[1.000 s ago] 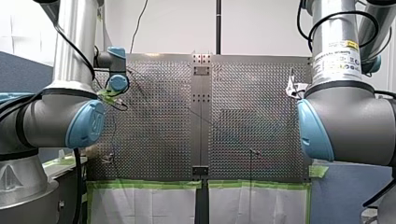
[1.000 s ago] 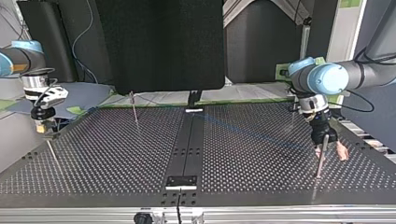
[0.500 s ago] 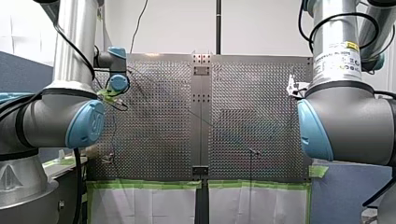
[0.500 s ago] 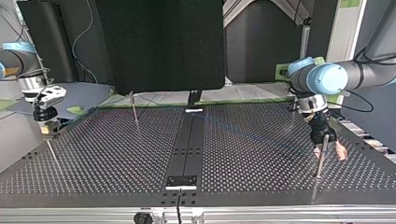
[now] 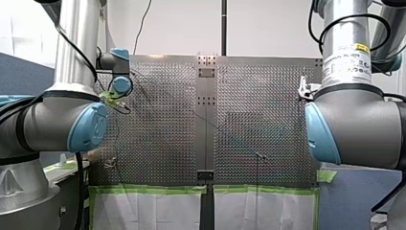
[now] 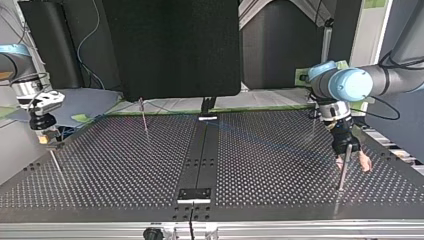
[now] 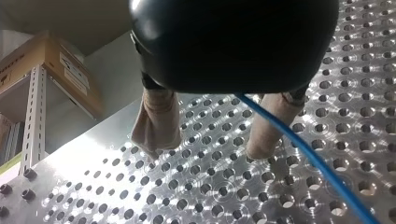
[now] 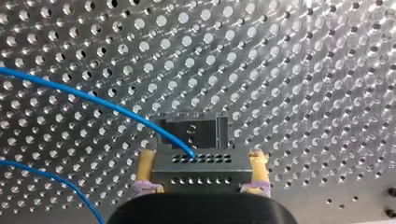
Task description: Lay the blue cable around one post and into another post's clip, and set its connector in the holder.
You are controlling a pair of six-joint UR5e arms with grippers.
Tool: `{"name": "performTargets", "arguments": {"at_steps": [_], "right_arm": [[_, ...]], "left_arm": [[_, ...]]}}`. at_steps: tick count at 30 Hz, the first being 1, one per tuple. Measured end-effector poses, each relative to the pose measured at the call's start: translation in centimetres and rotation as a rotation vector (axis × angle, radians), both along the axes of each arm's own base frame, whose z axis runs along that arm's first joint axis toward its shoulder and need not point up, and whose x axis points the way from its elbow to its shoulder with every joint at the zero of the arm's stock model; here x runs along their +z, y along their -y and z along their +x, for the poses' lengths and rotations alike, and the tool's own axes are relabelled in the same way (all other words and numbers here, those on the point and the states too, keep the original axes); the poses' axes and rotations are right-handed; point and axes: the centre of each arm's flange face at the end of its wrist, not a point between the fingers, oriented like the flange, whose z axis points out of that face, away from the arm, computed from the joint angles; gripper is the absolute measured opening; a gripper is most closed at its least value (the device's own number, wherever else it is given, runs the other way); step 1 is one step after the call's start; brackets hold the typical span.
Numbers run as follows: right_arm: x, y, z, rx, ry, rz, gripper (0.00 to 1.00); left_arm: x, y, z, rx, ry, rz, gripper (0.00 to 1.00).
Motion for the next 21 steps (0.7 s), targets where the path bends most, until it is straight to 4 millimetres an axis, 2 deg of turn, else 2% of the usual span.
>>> {"name": "performTargets", "arguments": {"at_steps": [8,21], "right_arm": [[-1.2,0.7,-0.3,-0.002,-0.027,0.013,0.0],[-1.5,1.8,0.6,0.019,-0.031,-0.014,0.0]], "left_arm": [[0.0,-0.2,0.0,0.007,-0.006,0.01,1.0],[0.0,-0.3,0.0,0.013,-0.01,0.019,1.0]]}}
